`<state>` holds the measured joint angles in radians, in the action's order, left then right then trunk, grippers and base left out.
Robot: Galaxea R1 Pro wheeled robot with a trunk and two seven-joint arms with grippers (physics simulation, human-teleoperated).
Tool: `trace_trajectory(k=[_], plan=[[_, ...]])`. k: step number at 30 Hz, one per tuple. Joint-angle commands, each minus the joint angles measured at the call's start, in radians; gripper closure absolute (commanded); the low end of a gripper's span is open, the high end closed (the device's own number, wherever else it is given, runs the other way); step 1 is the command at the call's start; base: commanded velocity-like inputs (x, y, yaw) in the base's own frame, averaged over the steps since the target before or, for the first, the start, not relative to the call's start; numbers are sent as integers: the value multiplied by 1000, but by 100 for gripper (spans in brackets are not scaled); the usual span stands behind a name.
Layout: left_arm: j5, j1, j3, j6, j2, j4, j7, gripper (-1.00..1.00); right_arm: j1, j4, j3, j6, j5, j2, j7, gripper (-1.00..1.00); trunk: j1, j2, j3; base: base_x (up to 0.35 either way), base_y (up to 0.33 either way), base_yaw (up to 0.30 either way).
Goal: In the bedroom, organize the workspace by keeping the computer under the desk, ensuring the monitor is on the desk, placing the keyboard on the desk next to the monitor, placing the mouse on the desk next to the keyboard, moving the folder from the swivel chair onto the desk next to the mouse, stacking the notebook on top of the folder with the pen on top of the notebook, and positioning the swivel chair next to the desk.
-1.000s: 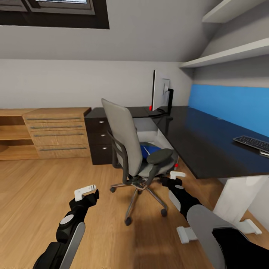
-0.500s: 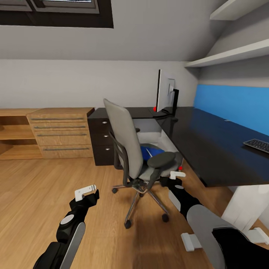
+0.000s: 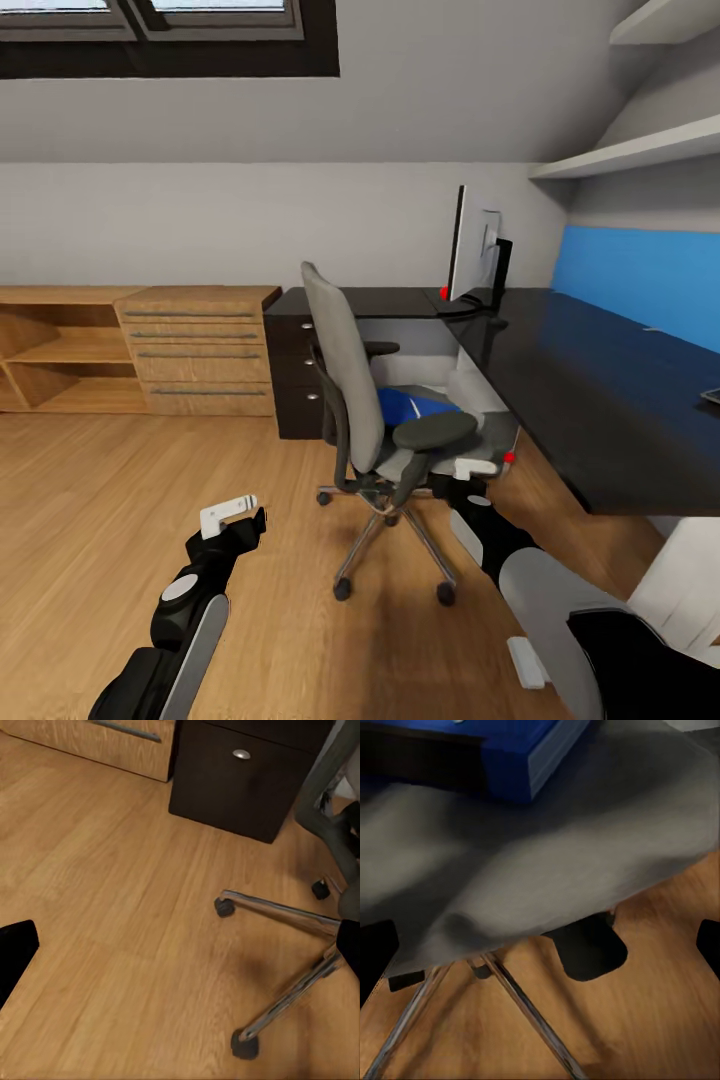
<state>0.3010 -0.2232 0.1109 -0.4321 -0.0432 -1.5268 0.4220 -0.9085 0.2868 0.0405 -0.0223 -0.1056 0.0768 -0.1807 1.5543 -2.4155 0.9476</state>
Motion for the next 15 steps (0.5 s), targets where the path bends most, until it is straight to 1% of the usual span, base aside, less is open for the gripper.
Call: trace_trajectory(k=[1, 4, 11, 15], plan=[[10, -1, 1, -2, 0, -1, 9, -100, 0, 0, 5, -2, -11, 0, -3, -100, 0, 0, 1, -114, 108, 173], [10, -1, 1, -2, 0, -1, 9, -100, 0, 0, 5, -3, -11, 0, -3, -100, 0, 0, 1, -78, 83, 228], [9, -1, 2, -1, 0, 11, 9, -100, 0, 0, 7, -4, -11, 1, -3, -100, 0, 0, 1, -4, 5, 271], [9, -1, 1, 0, 0, 13, 9, -100, 0, 0, 6, -5, -10, 19, -3, -100, 0, 0, 1, -16, 14, 273]])
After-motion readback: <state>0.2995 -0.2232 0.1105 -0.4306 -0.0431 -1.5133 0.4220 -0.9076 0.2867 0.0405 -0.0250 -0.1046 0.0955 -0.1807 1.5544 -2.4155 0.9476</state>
